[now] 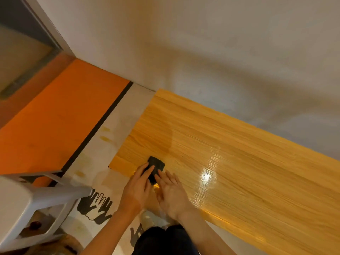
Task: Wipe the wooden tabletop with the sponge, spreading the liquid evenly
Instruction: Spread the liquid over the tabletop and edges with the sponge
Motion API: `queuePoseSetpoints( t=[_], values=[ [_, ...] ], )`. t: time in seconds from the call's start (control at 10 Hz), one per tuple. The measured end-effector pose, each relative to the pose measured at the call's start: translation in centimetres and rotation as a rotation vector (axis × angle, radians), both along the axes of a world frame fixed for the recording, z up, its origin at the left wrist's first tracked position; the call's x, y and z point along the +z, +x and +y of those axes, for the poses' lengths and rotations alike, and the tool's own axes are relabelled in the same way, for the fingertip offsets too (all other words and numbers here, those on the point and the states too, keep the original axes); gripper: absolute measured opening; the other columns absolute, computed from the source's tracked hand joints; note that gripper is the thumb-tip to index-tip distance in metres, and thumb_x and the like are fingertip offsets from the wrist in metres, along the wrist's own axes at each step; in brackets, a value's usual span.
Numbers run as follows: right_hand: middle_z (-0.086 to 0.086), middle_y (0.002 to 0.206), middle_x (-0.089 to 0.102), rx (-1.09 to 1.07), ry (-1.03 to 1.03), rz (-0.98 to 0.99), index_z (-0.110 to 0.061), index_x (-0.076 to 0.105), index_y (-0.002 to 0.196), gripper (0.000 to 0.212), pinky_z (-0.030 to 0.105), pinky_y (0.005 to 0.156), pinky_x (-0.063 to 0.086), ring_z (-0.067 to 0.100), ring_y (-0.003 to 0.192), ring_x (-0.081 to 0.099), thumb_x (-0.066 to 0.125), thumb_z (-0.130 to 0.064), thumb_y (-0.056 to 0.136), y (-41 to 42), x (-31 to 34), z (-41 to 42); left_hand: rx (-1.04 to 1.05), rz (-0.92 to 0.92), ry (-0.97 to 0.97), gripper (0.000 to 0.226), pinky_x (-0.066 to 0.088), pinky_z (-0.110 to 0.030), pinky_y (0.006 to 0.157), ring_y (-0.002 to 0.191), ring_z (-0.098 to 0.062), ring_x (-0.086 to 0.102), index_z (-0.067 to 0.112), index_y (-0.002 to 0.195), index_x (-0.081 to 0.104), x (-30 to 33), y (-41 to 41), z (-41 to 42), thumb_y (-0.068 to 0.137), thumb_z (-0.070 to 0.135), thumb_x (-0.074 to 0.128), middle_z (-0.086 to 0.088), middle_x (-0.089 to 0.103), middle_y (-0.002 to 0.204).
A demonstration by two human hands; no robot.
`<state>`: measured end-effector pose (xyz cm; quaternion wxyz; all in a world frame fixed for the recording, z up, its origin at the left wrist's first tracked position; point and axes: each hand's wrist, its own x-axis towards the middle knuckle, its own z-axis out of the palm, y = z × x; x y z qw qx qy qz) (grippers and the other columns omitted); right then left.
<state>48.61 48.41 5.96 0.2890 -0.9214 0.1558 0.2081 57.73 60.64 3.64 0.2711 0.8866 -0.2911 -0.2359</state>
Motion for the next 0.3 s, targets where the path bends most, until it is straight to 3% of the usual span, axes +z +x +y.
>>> queuePoseSetpoints(
  t=[0.1,0.2,0.3],
  values=[
    [-0.001,0.155,0.035,-0.180,0.225,0.048,-0.022,0.039,0.146,0.046,0.033,0.122,0.018,0.017,0.145,0.026,0.043,-0.026,0.100,-1.9,2.1,-2.2,-0.018,0.011,0.116,0.054,0.044,-0.024,0.108,0.149,-0.013,0.033,0.018,0.157,0.035,0.1,-0.6,-0.4,0.105,0.014,0.047,0.003,0.026,0.164],
    [-0.007,0.145,0.048,-0.366,0.402,0.083,-0.030,0.052,0.136,0.038,0.026,0.111,0.036,0.012,0.131,0.047,0.048,-0.032,0.099,-5.2,4.8,-4.8,0.009,0.057,0.208,0.058,0.040,-0.029,0.115,0.154,-0.015,0.023,0.019,0.160,0.025,0.3,-0.8,-1.4,0.106,0.020,0.046,0.003,0.013,0.168],
    [-0.013,0.134,0.056,-0.472,0.482,0.047,-0.030,0.059,0.129,0.031,0.016,0.102,0.036,0.004,0.124,0.051,0.052,-0.032,0.099,-8.7,7.6,-8.5,0.056,0.103,0.185,0.059,0.035,-0.030,0.118,0.155,-0.016,0.020,0.019,0.160,0.025,1.5,-0.7,-2.5,0.106,0.021,0.047,0.003,0.008,0.169]
  ],
)
